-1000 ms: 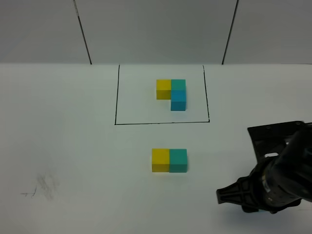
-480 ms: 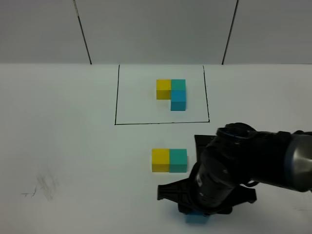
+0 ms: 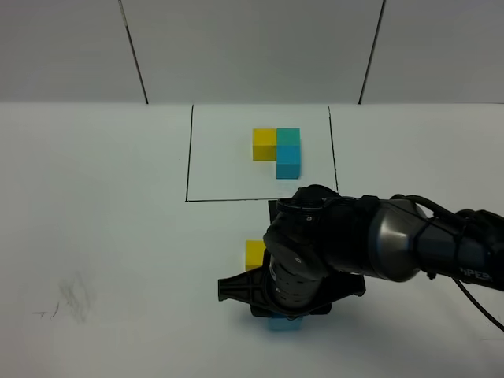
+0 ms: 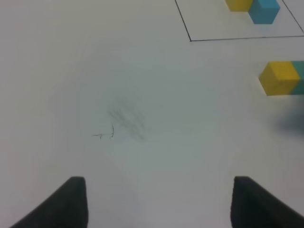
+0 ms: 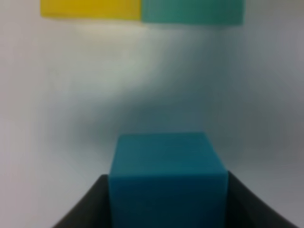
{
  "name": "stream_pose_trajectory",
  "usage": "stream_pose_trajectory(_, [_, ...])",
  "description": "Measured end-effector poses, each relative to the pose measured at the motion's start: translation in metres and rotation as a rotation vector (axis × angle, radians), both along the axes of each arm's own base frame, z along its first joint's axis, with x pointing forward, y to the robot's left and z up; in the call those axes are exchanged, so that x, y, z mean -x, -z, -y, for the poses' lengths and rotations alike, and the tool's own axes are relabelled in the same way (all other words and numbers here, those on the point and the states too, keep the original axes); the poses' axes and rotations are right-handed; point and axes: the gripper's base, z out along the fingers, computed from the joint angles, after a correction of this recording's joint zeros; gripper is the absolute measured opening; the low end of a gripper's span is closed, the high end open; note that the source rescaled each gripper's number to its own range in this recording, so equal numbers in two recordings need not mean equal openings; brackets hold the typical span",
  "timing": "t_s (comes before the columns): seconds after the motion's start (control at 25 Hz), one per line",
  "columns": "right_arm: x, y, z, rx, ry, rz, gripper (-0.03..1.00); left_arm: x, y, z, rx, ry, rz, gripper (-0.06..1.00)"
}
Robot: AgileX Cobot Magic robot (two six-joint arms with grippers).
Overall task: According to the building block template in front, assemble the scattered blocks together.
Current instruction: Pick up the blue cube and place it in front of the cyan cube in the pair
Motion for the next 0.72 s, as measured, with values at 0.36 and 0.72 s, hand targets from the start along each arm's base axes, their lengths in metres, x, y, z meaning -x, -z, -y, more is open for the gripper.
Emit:
stream_pose_trajectory(0.36, [-0.007, 0.013, 0.0, 0.038, 0.058, 0.033, 0.19, 0.0, 0.0, 0.0, 0.0, 0.0, 0.0, 0.4])
stream_pose_trajectory(0.72, [-0.011, 0.013, 0.0, 0.052, 0.04, 0.062, 0.19, 0.0, 0.0, 0.0, 0.0, 0.0, 0.0, 0.4])
